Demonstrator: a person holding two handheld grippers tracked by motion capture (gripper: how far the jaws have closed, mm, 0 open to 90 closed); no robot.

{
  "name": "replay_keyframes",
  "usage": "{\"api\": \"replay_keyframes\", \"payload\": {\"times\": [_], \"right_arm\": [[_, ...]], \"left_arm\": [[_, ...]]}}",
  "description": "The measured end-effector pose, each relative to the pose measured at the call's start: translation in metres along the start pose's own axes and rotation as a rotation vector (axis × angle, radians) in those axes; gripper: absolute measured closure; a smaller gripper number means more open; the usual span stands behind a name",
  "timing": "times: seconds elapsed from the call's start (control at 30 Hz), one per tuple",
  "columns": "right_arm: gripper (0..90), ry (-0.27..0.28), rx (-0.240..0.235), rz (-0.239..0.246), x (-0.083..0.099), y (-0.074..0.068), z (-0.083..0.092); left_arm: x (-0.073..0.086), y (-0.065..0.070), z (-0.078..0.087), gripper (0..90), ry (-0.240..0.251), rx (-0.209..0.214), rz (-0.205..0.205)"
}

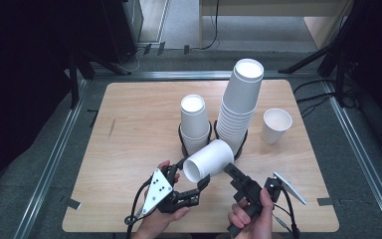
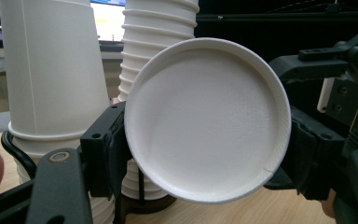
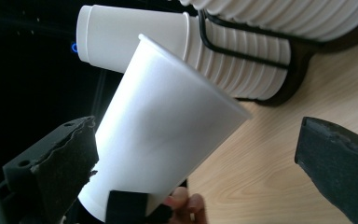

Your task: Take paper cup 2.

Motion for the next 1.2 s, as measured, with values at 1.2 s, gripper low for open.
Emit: {"api": "replay_keyframes", "payload": {"times": [1.2], "right_arm": [[0.1, -0.025, -0.105, -0.330, 0.001, -0.001, -0.044]], "left_arm": [[0.005, 0.010, -0.002, 25.7, 0.002, 0.026, -0.051]]}}
Point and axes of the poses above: each handheld gripper's, and its own axes: z roughly backward along the jaws, x roughly out of its underside, y roughly to its right, the point moved 7 cm from there along -z, roughly forward along the jaws, and after that the axes turned 6 degrees about z, right-handed, at the moved point
